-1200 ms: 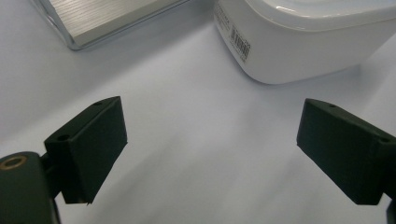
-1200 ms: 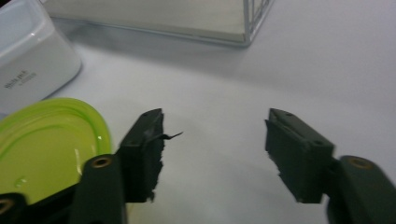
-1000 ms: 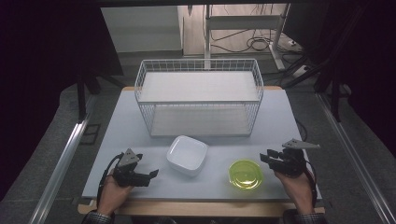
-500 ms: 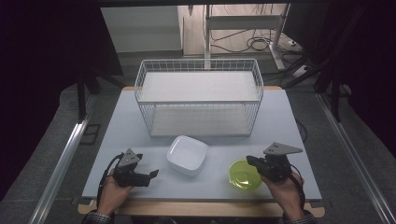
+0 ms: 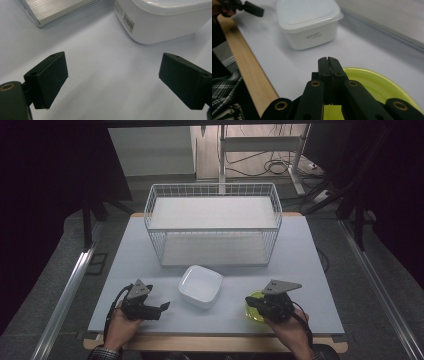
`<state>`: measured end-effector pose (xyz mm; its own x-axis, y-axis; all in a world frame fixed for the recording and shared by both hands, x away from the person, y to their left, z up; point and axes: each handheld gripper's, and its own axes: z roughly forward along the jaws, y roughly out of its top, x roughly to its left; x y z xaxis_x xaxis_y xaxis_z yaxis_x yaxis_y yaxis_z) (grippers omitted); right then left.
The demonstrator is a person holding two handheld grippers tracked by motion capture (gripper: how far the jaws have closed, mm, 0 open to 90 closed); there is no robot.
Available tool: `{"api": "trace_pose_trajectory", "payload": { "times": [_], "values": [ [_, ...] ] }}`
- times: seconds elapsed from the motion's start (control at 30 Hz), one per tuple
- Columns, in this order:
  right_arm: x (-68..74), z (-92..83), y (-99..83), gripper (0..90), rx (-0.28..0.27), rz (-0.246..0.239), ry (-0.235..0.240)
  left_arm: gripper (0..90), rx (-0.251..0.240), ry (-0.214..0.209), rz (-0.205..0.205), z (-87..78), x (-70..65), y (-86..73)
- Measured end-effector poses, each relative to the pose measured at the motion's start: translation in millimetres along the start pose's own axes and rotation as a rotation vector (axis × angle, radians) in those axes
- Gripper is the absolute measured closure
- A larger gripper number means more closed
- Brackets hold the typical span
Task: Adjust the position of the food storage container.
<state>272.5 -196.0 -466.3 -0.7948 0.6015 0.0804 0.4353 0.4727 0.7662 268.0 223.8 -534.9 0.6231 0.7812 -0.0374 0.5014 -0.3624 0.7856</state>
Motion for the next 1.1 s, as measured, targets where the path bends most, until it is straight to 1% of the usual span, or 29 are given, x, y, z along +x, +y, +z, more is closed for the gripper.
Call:
{"api": "trace_pose_trajectory", "payload": {
  "times": [0.03, 0.07, 0.1, 0.13, 0.17, 0.27, 0.3, 0.33, 0.47, 0.53, 0.67, 0.73, 0.77, 0.8, 0.83, 0.87, 0.9, 0.93, 0.97, 1.0, 1.1],
  "values": [
    [5.9, 5.7, 0.6, 89.7, 0.012, -0.015, 0.016, 8.1, 0.003, 0.0, 0.004, 0.0, 0.0, 0.0],
    [5.9, 5.7, 0.6, 89.7, 0.012, -0.015, 0.016, 8.1, 0.003, 0.0, 0.004, 0.0, 0.0, 0.0],
    [10.3, 11.8, 0.7, 89.7, 0.032, -0.034, 0.026, 8.2, 0.005, 0.001, 0.006, 0.1, 0.0, 0.0],
    [12.1, 14.6, 0.5, 89.7, 0.044, -0.04, 0.029, 8.1, 0.006, 0.001, 0.007, 0.2, 0.0, 0.0],
    [12.1, 14.6, 0.5, 89.7, 0.044, -0.04, 0.029, 8.2, 0.006, 0.001, 0.007, 0.2, 0.0, 0.0],
    [14.1, 20.4, -0.9, 89.7, 0.081, -0.051, 0.034, 8.2, 0.009, 0.003, 0.01, 0.6, -0.3, 0.0],
    [12.9, 21.5, -1.6, 89.7, 0.083, -0.046, 0.051, 8.2, 0.01, 0.006, 0.012, 0.9, -0.5, 0.0],
    [12.1, 21.5, -1.8, 89.8, 0.085, -0.045, 0.055, 8.2, 0.01, 0.006, 0.012, 0.9, -0.5, 0.0],
    [9.0, 20.7, -2.9, 89.8, 0.1, -0.036, 0.044, 8.2, 0.014, 0.007, 0.014, 1.1, -0.8, 0.0],
    [2.9, 18.0, -5.4, 89.8, 0.116, -0.026, 0.018, 8.2, 0.014, 0.007, 0.016, 1.3, -1.0, 0.0],
    [-5.8, 10.8, -8.2, 89.8, 0.122, -0.009, -0.006, 8.2, 0.02, 0.009, 0.02, 1.6, -1.2, -0.1],
    [-13.5, 3.7, -11.5, 89.8, 0.123, 0.012, -0.019, 8.2, 0.021, 0.01, 0.02, 1.8, -1.4, -0.1],
    [-20.6, -2.7, -14.4, 89.8, 0.124, 0.027, -0.033, 8.2, 0.023, 0.01, 0.023, 1.9, -1.7, -0.1],
    [-20.6, -2.7, -14.4, 89.8, 0.124, 0.027, -0.033, 8.2, 0.023, 0.01, 0.023, 1.9, -1.7, -0.1],
    [-26.6, -7.7, -16.6, 89.8, 0.127, 0.047, -0.04, 8.2, 0.025, 0.011, 0.024, 1.9, -1.9, 0.1],
    [-26.6, -7.7, -16.6, 89.8, 0.127, 0.047, -0.04, 8.2, 0.025, 0.011, 0.024, 1.9, -1.9, 0.1],
    [-32.8, -12.2, -18.8, 89.8, 0.128, 0.062, -0.049, 8.2, 0.026, 0.011, 0.023, 2.1, -1.8, 0.1],
    [-32.8, -12.2, -18.8, 89.8, 0.128, 0.062, -0.049, 8.2, 0.026, 0.011, 0.023, 2.1, -1.8, 0.1],
    [-37.5, -15.5, -20.5, 89.7, 0.129, 0.075, -0.055, 8.2, 0.026, 0.011, 0.021, 2.2, -1.8, -0.1],
    [-37.5, -15.5, -20.5, 89.7, 0.129, 0.075, -0.055, 8.2, 0.027, 0.011, 0.021, 2.3, -1.8, -0.1],
    [-43.7, -20.3, -22.8, 89.6, 0.132, 0.089, -0.059, 8.2, 0.027, 0.011, 0.02, 2.3, -1.7, -0.1]
  ]
}}
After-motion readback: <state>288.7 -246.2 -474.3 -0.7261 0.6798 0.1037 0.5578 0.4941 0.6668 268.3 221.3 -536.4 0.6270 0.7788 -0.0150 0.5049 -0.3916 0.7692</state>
